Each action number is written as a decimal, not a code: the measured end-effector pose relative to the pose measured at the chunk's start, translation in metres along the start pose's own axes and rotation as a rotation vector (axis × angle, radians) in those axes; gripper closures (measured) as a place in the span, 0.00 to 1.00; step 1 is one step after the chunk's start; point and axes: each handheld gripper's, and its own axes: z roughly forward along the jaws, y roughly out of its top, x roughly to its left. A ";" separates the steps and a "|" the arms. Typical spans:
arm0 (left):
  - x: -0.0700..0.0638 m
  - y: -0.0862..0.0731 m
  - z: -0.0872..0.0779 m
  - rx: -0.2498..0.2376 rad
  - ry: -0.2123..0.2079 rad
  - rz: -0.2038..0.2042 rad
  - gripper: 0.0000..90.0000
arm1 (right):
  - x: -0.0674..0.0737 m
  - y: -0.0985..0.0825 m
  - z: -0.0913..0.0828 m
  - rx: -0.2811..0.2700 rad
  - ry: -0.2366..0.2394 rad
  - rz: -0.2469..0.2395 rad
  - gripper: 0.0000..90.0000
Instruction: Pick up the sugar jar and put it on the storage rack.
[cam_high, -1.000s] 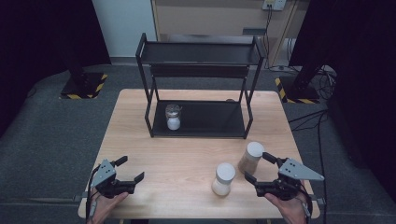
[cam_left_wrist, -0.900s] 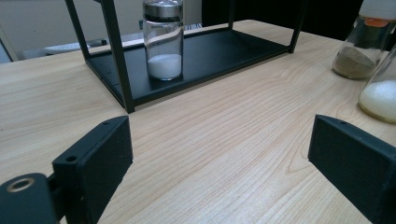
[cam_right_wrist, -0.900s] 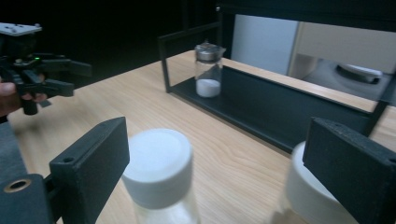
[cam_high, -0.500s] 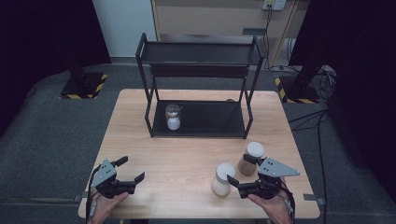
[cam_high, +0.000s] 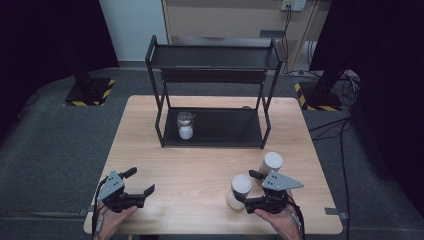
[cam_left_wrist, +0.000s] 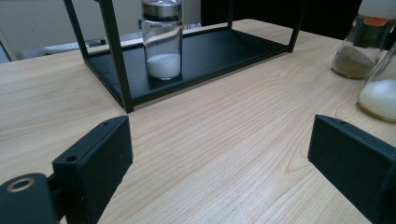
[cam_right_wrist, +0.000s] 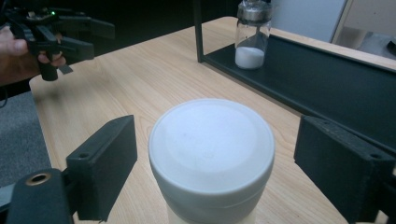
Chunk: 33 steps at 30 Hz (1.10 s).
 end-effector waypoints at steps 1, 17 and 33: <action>0.000 0.000 0.000 0.000 0.000 0.000 0.06 | 0.000 -0.001 0.001 0.003 0.000 0.001 0.17; 0.001 0.000 0.000 -0.003 -0.001 -0.004 0.06 | 0.006 -0.005 0.014 0.041 -0.013 -0.024 0.37; 0.001 0.000 -0.001 -0.006 -0.004 -0.002 0.07 | 0.009 0.012 0.027 0.057 0.011 -0.028 0.37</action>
